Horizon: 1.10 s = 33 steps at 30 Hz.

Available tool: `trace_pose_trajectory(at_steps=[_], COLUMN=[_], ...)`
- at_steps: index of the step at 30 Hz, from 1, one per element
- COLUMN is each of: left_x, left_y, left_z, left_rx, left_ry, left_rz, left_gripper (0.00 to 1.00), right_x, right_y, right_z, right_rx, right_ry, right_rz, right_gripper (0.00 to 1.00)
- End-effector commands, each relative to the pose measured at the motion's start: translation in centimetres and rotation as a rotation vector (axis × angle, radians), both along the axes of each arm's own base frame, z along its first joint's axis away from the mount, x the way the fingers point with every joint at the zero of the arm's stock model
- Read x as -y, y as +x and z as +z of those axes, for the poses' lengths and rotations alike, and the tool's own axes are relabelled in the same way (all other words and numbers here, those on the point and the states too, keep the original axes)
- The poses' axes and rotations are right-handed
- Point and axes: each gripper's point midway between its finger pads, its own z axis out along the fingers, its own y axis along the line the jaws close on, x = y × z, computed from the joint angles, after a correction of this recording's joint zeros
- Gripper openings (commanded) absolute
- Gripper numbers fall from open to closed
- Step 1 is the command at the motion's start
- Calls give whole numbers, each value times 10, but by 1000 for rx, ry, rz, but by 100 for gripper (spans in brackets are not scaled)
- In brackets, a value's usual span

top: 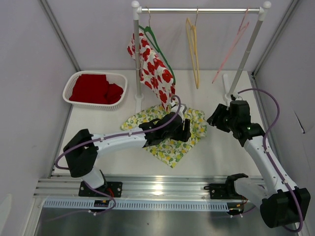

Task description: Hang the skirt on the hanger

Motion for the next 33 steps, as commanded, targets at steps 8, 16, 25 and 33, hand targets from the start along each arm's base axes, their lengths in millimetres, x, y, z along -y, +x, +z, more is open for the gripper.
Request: trace_pose_trajectory(at_steps=[8,16,25,33], left_x=[-58,-90,-74,-54], left_y=[-27,-82,-97,-104], left_z=[23,-35,-75,-98], left_rx=[-12,-188,-282,-377], left_ry=[-92,-55,-150,-161], left_rz=[138,244,264,270], left_gripper=[67,69,78,77], right_x=[9,19,14,11], right_y=[3,21,41,52], right_z=[-42,-80,-93,-100], right_rx=[-68,-127,-110,-124], right_ry=[-48,-69,-48,-33], right_rz=[-9,-19,-1,-2], right_gripper=[60,61,65,50])
